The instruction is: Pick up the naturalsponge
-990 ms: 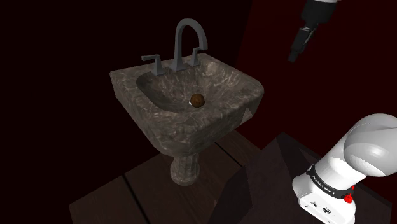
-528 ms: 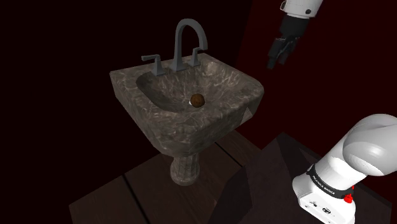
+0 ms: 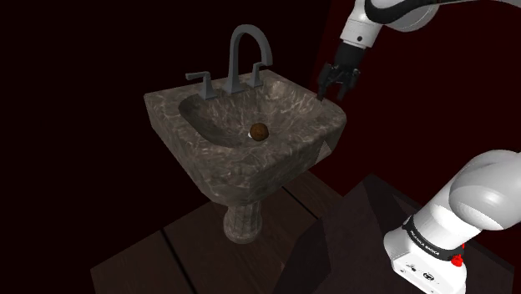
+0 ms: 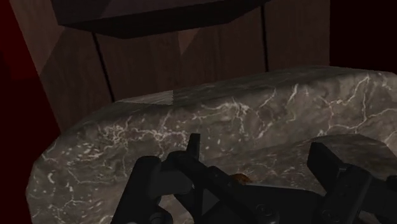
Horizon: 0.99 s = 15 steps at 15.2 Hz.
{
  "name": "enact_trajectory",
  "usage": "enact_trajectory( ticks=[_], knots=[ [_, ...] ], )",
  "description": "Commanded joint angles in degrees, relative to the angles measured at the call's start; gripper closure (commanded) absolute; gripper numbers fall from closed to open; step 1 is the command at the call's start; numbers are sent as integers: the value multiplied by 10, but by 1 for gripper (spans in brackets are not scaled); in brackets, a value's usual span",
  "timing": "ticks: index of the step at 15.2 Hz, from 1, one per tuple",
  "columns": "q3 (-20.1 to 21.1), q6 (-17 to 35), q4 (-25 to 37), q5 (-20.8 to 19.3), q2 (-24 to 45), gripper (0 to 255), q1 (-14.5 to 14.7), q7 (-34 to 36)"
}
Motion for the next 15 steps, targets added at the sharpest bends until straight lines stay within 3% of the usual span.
enact_trajectory(
  ticks=[1,8,15],
  knots=[
    [-3,40,3,30,42,0,0,16],
    [-15,145,34,147,178,0,5,41],
    [-17,221,100,292,323,0,4,35]
  ],
)
